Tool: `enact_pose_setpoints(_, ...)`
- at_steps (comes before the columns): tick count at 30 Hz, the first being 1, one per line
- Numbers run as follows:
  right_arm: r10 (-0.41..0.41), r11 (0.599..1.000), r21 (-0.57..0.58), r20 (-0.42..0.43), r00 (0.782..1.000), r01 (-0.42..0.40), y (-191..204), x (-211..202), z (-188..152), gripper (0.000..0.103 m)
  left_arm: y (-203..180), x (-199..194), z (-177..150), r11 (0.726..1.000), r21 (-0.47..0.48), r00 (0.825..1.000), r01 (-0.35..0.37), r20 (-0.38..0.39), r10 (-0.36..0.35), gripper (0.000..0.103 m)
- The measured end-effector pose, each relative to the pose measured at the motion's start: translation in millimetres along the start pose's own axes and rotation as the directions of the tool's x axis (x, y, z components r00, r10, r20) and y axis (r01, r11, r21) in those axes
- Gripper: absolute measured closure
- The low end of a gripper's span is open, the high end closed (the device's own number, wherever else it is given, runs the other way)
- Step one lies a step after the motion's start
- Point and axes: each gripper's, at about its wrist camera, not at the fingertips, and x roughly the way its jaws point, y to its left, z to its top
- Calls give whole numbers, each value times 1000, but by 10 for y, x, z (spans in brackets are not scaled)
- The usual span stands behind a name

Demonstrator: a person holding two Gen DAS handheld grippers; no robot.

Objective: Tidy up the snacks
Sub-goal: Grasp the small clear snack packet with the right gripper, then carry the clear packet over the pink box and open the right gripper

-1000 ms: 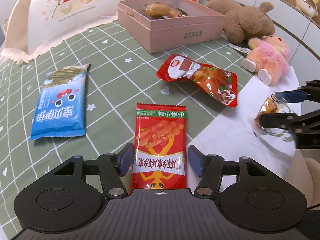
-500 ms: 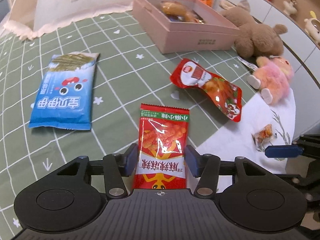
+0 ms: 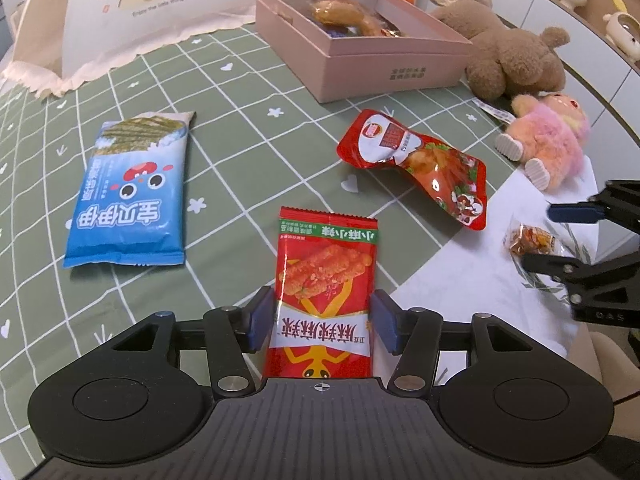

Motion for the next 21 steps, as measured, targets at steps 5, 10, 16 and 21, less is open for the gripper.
enact_pose_setpoints(5,35,996,82,-28,999,-33,-19,16,120,83,-9,3,6,1000,3,1000,-7,-6,7,44)
enact_pose_setpoints(10,110,954,272,66,992,-124,-257,-282,232,83,-26,6,-3,1000,18,1000,-16,-3,16,44)
enact_pose_setpoints(16,98,887,428,194,976,-174,-621,-621,425,83,-68,-7,-15,998,49,999,-39,7,38,50)
enact_pose_setpoints(21,16,892,436,228,974,-116,-697,-786,417,83,-2,-313,161,999,12,996,50,73,-51,55)
